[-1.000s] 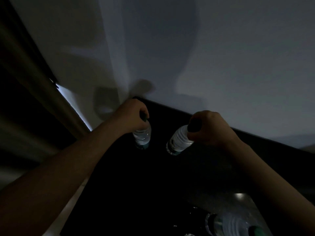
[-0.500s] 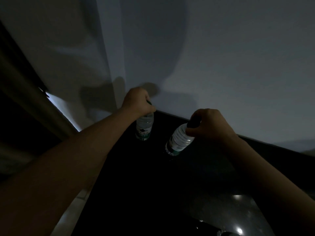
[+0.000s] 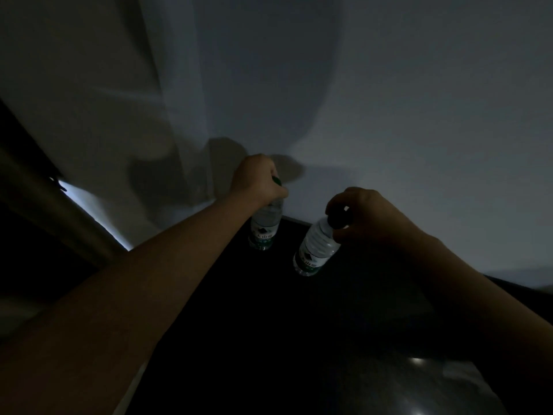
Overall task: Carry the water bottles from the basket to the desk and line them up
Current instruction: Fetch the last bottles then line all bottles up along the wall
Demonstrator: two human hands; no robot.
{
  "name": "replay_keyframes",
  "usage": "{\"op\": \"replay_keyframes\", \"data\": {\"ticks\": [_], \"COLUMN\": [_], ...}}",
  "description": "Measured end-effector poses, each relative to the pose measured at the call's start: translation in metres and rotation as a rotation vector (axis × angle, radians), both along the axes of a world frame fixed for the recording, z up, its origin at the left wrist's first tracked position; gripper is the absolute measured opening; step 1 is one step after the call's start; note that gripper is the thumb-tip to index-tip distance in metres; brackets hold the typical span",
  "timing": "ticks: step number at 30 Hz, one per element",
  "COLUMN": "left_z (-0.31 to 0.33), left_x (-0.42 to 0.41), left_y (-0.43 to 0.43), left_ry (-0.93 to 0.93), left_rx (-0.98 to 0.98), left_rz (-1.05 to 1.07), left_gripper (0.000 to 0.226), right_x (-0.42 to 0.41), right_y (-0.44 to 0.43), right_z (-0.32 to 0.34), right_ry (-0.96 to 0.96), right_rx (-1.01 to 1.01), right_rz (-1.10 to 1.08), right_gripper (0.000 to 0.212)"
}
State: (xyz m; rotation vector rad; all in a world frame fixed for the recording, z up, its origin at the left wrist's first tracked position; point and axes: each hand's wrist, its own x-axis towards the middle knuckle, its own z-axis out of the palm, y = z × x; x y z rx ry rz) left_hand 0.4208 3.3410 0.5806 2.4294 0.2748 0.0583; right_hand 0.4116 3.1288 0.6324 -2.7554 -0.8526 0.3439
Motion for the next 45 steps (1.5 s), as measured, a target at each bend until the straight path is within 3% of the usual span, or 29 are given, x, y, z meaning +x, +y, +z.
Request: {"op": "replay_keyframes", "data": {"ticks": [17,45], "left_z": [-0.008,-0.021], "left_x": [0.028,0.028], "left_y": [0.002,-0.004], "left_ry": [-0.114,-0.213], "left_rx": [-0.037,-0.001], "left_rz": [-0.025,-0.022], "left_gripper": [0.016,0.011], "right_x": [0.072,0.075], "right_y": [0.041,0.044], "right_z": [-0.016,-0.022], "right_ry": [-0.02,-0.005], "right_rx": [-0.054,-0.007], "right_rz": [0.069,0.047], "right_gripper": [0.035,0.038]}}
